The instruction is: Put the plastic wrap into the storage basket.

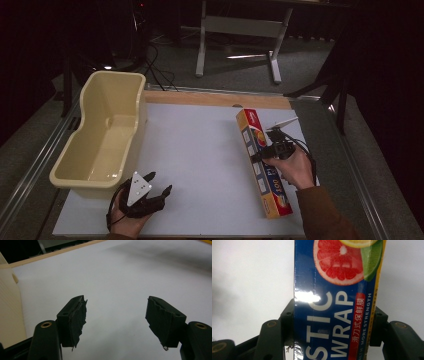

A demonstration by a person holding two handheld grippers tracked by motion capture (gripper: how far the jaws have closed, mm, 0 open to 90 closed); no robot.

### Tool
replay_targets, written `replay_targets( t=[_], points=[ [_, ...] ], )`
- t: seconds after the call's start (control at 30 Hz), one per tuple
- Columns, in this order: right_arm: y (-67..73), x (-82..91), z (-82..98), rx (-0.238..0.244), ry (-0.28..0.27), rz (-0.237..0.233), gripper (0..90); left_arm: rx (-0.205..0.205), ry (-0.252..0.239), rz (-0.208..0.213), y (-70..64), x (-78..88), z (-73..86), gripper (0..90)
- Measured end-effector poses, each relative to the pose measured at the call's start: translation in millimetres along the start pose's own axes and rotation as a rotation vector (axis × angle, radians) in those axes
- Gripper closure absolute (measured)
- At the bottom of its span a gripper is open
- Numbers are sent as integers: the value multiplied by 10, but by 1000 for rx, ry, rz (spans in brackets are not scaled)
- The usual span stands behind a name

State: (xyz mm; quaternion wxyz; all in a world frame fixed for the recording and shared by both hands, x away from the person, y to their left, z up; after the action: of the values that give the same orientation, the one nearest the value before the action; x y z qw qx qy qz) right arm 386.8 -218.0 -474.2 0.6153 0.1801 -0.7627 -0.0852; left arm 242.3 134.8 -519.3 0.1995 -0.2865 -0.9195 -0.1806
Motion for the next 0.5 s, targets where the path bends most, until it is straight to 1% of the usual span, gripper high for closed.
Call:
replay_targets(
  t=[0.27, 0.4, 0.5],
  points=[
    [257, 52, -41, 34, -11, -58, 418, 2, -1, -7, 12, 7, 0, 319],
    [397, 93, -54, 47, -8, -122, 418, 3, -2, -9, 17, 10, 1, 319],
    [497, 137, -75, 50, -21, -161, 419, 4, -3, -10, 17, 12, 0, 319]
  ],
)
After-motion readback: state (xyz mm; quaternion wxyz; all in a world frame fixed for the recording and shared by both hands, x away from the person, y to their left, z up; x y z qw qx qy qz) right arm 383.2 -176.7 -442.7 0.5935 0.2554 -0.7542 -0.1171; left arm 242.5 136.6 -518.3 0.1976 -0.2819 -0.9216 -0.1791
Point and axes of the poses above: each handheld gripper's, and its own axes: x roughly backward along the jaws, z roughly out of its underside, y roughly to its left, the point moved 5 cm from there along -x, roughly forward along the jaws, and after that the axes turned 11 degrees about -x, right-handed, at the moved point
